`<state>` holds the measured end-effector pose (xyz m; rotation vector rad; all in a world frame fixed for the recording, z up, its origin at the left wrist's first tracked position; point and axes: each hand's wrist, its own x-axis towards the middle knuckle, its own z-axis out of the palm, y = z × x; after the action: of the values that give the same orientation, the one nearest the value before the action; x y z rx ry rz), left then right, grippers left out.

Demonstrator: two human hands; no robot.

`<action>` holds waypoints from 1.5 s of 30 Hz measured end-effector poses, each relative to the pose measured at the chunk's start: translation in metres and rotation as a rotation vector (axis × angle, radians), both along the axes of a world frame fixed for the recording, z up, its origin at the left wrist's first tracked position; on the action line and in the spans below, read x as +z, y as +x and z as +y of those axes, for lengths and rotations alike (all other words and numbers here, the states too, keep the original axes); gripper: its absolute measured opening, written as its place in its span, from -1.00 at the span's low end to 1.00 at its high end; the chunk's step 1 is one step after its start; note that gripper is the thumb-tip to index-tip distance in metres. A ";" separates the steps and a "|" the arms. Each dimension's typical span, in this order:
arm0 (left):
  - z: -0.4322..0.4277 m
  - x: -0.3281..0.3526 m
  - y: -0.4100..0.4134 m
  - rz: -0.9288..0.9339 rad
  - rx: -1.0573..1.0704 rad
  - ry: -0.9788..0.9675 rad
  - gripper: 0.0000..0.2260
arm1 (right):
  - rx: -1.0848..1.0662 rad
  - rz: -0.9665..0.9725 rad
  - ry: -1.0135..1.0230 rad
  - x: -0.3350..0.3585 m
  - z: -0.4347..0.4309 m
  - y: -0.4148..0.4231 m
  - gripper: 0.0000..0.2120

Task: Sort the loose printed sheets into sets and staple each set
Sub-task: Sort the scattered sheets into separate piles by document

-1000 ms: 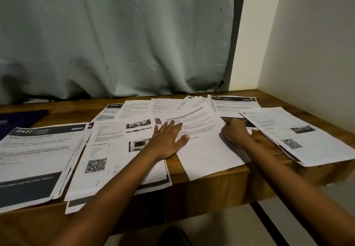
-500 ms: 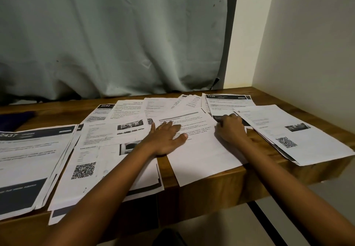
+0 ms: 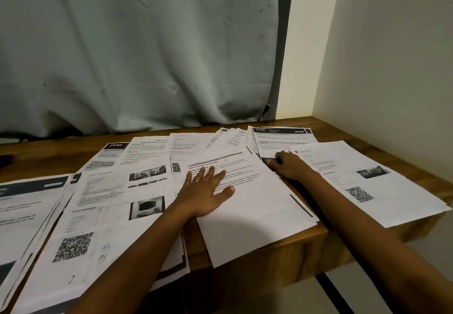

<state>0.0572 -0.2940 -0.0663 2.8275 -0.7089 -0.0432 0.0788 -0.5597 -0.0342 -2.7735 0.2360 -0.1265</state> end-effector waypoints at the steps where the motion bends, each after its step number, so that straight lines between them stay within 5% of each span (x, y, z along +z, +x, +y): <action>1: 0.000 -0.001 0.000 -0.003 0.004 0.013 -0.38 | -0.004 -0.010 -0.013 -0.002 -0.001 0.001 -0.50; 13: -0.002 -0.004 0.004 -0.029 0.022 0.060 -0.29 | -0.028 -0.052 -0.079 -0.008 -0.007 0.012 -0.56; 24: -0.002 -0.003 0.003 -0.022 0.027 0.043 -0.26 | 0.124 -0.001 0.078 -0.004 -0.025 0.000 -0.35; 33: -0.002 -0.003 0.003 -0.016 0.034 0.018 -0.25 | 0.035 0.000 0.119 -0.004 -0.025 0.007 -0.44; 45: -0.002 0.000 -0.002 -0.024 0.047 -0.019 -0.39 | -0.164 -0.360 0.241 0.010 -0.014 0.006 -0.68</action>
<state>0.0556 -0.2957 -0.0667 2.8304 -0.6441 0.0057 0.0850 -0.5737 -0.0243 -2.4360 0.3566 -0.5909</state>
